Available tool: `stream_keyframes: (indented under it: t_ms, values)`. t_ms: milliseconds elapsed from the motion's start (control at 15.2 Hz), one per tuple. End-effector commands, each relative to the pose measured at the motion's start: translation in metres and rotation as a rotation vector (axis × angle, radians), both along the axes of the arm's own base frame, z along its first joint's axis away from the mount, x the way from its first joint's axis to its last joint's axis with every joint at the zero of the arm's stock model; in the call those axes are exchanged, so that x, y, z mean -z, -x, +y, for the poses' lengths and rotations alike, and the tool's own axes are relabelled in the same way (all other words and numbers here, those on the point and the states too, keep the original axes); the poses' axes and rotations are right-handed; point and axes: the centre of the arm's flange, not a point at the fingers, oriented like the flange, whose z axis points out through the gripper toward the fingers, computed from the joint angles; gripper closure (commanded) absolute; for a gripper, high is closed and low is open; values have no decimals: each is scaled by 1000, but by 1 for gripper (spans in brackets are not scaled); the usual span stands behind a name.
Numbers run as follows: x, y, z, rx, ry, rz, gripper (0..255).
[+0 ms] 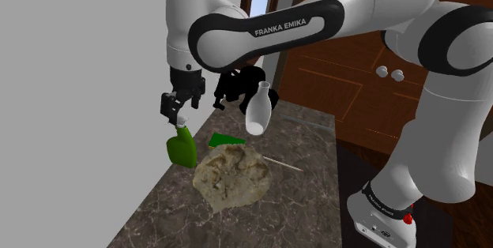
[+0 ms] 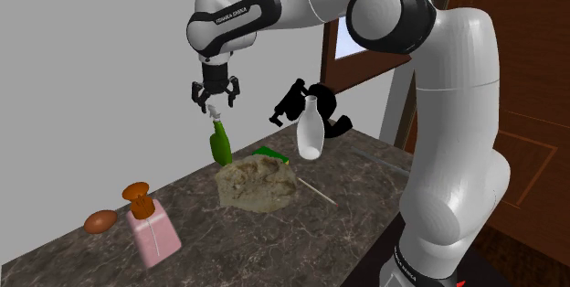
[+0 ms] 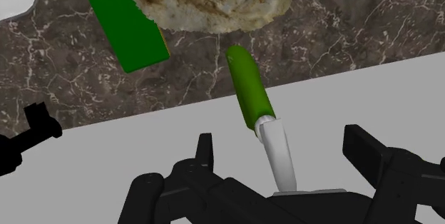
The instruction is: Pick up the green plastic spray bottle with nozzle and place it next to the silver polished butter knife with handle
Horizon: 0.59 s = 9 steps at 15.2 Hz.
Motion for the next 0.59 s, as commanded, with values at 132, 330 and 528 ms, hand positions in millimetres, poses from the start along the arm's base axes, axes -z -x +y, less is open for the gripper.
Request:
stream_keyframes:
  t_ms: [132,330,528]
  values:
    - [21,-1,3,-1,0,-1,0]
    - [29,-2,4,-1,0,-1,0]
    - [29,-2,4,-1,0,-1,0]
